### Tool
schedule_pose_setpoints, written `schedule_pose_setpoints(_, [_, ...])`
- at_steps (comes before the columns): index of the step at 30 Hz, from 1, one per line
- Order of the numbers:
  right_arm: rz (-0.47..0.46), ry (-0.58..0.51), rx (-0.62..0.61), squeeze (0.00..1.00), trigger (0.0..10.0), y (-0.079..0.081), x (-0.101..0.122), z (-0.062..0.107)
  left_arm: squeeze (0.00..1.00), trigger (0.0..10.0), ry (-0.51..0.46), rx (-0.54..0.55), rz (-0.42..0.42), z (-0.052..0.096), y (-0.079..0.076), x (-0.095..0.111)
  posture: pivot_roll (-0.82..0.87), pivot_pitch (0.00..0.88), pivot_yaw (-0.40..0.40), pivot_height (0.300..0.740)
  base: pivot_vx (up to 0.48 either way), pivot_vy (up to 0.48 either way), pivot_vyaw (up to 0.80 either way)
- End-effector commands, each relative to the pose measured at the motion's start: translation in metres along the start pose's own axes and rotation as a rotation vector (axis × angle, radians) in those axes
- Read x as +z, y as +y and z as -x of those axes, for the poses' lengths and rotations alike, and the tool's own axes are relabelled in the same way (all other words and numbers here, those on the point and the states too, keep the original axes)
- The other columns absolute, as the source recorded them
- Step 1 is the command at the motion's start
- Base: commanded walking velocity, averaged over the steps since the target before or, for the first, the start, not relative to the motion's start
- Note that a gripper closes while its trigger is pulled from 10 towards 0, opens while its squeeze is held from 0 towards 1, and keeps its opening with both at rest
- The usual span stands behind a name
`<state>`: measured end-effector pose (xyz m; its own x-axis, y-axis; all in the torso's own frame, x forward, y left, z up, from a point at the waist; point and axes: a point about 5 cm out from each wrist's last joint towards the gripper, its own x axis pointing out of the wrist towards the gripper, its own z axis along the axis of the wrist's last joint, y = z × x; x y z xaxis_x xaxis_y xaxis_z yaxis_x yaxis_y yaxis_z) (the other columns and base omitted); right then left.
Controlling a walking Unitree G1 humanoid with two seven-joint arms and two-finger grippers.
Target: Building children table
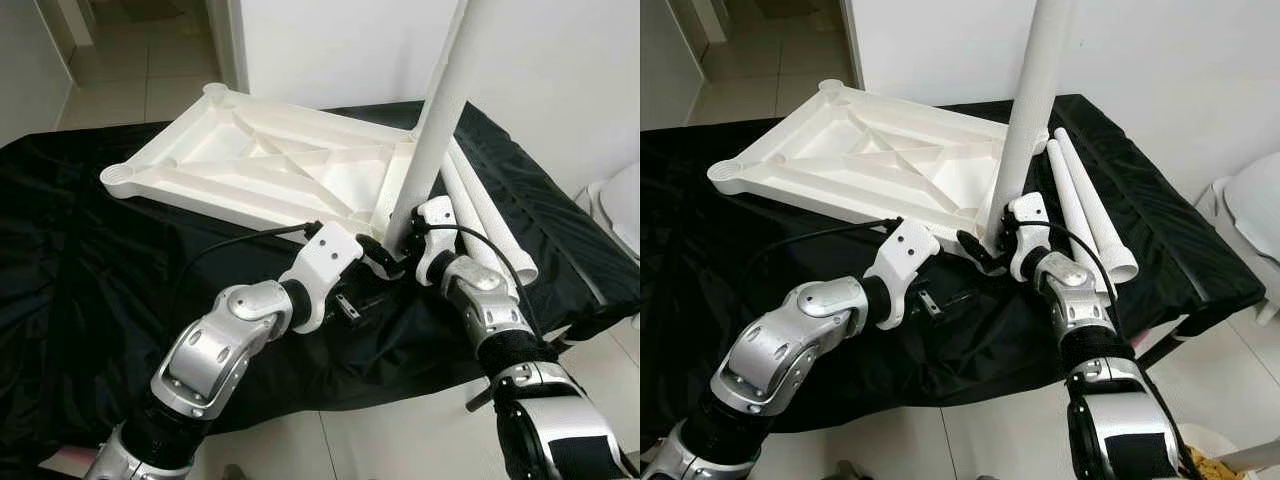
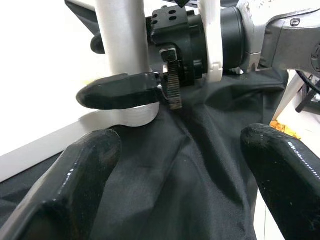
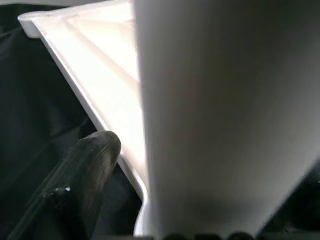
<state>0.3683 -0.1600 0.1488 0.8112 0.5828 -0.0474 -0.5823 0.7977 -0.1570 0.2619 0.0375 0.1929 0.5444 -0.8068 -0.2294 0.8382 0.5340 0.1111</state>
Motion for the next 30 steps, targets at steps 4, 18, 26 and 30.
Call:
schedule_pose_setpoints(4, [0.016,0.024,0.044,0.0,0.0,-0.001,-0.004,0.001,0.0,10.0,0.011,0.027,0.005,0.002,0.003,-0.001,-0.04,0.052,0.001,0.74,0.0,0.0,0.0])
schedule_pose_setpoints(18, [-0.073,0.028,-0.032,0.0,0.0,-0.009,-0.014,0.008,0.0,10.0,0.011,0.028,0.002,0.002,0.003,-0.002,-0.06,0.053,0.004,0.74,0.0,0.0,0.0])
schedule_pose_setpoints(26, [-0.092,0.019,-0.179,0.0,0.0,-0.007,-0.016,0.005,0.0,10.0,0.01,0.024,0.001,0.001,0.003,-0.002,-0.06,0.053,0.005,0.74,0.0,0.0,0.0])
schedule_pose_setpoints(30, [-0.121,0.007,-0.281,0.0,0.0,0.003,-0.016,0.0,0.0,10.0,0.008,0.019,0.0,0.0,0.003,-0.002,-0.07,0.052,0.01,0.74,0.0,0.0,0.0])
